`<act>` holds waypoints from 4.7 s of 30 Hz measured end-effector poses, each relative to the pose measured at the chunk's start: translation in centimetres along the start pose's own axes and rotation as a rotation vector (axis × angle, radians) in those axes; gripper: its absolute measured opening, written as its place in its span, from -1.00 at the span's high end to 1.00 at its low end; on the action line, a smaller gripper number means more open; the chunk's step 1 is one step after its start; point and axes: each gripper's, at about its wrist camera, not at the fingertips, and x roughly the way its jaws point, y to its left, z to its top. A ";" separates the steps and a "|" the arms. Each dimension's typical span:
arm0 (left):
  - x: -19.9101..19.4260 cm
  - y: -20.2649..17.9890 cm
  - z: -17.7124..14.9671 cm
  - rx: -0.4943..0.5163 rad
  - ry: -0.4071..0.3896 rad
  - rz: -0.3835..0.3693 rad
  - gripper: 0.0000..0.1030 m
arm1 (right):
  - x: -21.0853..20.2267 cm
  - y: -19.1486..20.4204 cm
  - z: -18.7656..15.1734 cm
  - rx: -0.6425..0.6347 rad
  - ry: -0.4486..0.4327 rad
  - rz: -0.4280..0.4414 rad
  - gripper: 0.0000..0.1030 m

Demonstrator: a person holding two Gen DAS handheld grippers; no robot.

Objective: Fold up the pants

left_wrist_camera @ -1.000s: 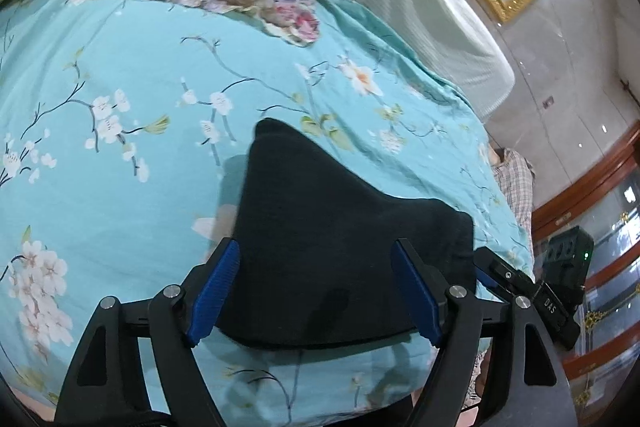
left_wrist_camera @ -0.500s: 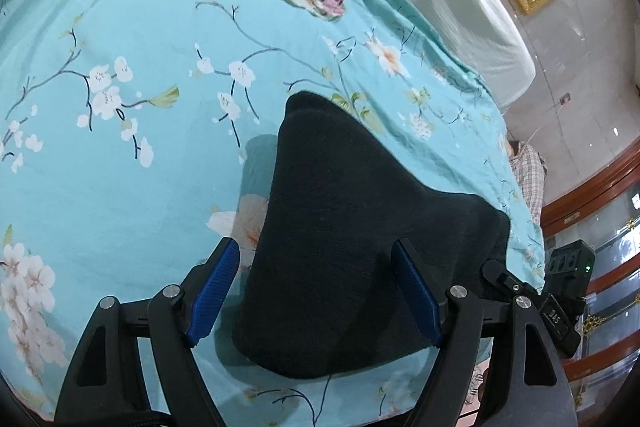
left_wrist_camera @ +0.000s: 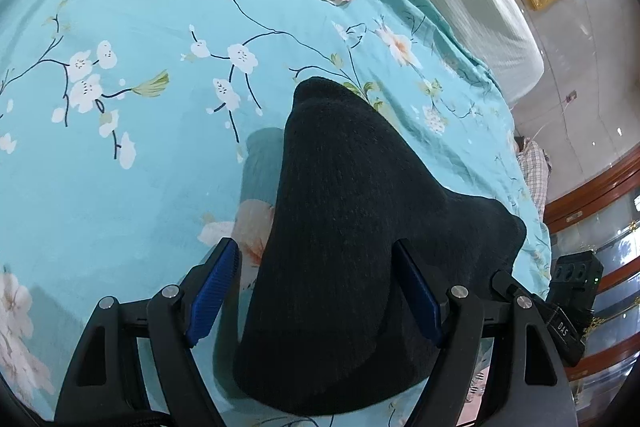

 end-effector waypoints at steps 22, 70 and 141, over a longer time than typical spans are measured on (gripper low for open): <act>-1.8 -2.5 0.1 0.085 -0.039 -0.020 0.33 | -0.3 2.1 -0.1 -0.070 -0.023 0.006 0.05; -5.9 9.0 12.5 -0.009 -0.265 0.145 0.35 | 15.9 14.6 12.7 -0.326 0.053 0.174 0.12; -6.4 5.0 1.8 0.139 -0.259 0.483 -0.65 | 11.2 16.4 3.5 -0.637 -0.030 0.035 -0.89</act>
